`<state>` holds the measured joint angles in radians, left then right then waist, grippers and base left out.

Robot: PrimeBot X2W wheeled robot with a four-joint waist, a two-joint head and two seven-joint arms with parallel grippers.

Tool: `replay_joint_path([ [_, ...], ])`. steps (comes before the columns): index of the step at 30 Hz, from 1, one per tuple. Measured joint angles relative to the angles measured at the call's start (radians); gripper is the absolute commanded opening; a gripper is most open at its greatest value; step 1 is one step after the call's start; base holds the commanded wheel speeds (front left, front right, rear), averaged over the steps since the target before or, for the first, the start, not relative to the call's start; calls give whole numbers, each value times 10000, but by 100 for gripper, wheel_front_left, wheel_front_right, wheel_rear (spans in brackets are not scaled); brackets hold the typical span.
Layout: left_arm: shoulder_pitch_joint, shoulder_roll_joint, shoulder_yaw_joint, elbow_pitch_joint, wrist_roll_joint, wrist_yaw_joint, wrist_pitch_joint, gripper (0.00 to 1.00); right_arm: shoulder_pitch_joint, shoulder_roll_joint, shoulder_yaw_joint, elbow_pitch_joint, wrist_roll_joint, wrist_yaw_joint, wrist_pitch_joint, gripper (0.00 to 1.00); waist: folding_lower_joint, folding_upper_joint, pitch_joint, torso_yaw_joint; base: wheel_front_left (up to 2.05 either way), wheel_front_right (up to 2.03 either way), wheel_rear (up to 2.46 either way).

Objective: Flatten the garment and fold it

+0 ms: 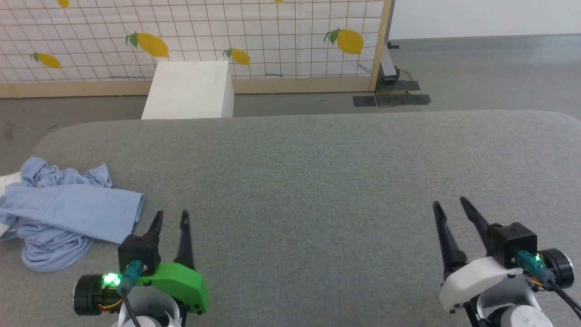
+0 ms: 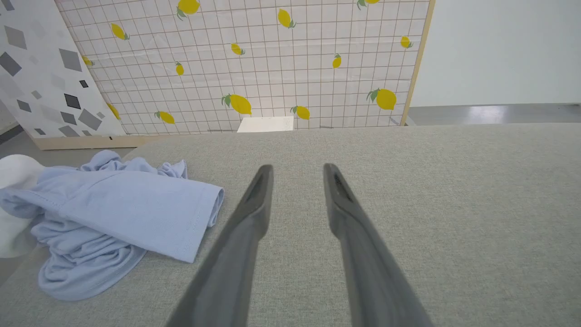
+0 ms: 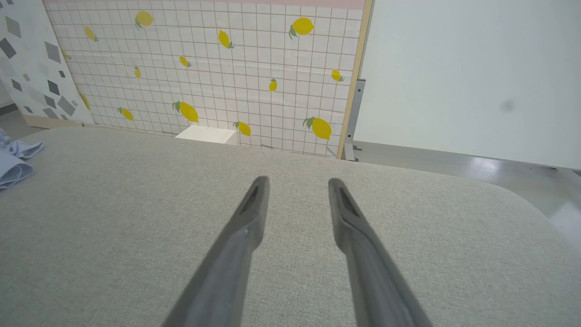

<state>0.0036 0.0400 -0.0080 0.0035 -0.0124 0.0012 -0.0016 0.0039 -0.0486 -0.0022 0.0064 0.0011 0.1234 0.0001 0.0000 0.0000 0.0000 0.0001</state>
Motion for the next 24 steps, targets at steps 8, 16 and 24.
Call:
replay_joint_path([
  [8,-15,-4,-104,161,-127,105,-127,100,-1,0,-29,50,0,0,-17,100,0,0,-6,98,0,0,0],
  [16,-43,-2,-178,267,-247,311,-282,100,-6,0,-35,109,0,0,-105,100,0,0,-9,395,0,0,0],
  [24,-51,29,-228,359,-408,460,-454,100,-19,0,-19,167,2,0,-222,100,0,0,-11,840,0,0,0],
])
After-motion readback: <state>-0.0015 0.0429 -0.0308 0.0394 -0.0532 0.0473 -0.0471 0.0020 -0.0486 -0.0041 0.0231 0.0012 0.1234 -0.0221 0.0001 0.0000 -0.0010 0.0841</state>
